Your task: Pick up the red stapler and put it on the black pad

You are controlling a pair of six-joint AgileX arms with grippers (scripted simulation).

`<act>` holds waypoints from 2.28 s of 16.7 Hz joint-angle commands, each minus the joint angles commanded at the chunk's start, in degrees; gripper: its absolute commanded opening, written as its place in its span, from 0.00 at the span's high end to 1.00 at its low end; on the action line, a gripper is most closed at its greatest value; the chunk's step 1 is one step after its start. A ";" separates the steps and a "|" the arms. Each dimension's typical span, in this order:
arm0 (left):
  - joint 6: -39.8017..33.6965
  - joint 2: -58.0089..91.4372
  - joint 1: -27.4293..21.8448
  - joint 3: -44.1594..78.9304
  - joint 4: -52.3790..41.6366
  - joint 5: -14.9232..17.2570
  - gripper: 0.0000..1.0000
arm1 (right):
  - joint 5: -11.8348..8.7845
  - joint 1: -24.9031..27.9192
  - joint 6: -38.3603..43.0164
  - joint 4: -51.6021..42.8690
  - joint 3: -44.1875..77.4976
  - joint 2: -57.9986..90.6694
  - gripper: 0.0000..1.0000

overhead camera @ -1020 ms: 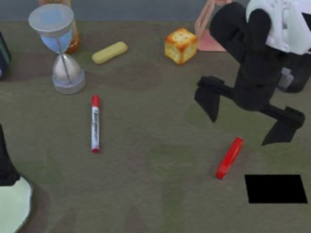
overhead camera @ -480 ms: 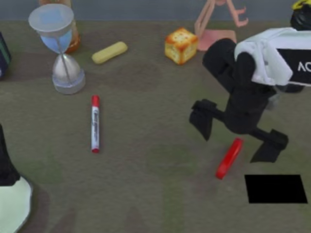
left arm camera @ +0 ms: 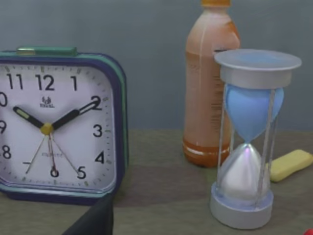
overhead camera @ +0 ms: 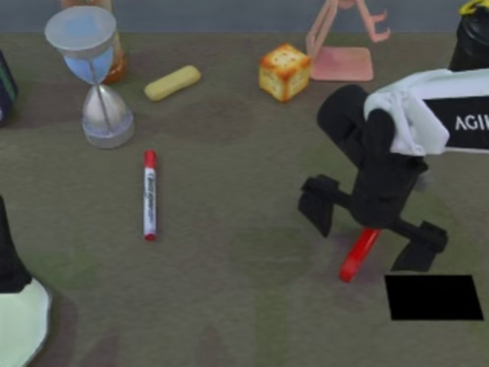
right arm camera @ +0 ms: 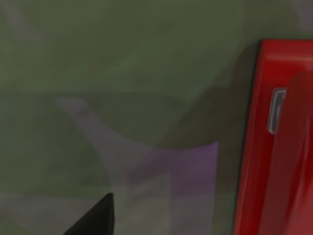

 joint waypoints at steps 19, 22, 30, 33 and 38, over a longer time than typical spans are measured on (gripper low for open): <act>0.00 0.00 0.00 0.00 0.00 0.00 0.00 | 0.00 0.00 0.00 0.00 0.00 0.00 1.00; 0.00 0.00 0.00 0.00 0.00 0.00 0.00 | 0.00 -0.11 0.08 -0.17 0.17 -0.11 1.00; 0.00 0.00 0.00 0.00 0.00 0.00 0.00 | -0.05 0.24 0.11 -17.95 11.48 -5.55 1.00; 0.00 0.00 0.00 0.00 0.00 0.00 0.00 | -0.05 0.29 -0.22 -20.74 13.61 -7.20 1.00; 0.00 0.00 0.00 0.00 0.00 0.00 0.00 | -0.06 -0.03 0.68 -20.63 13.20 -7.26 1.00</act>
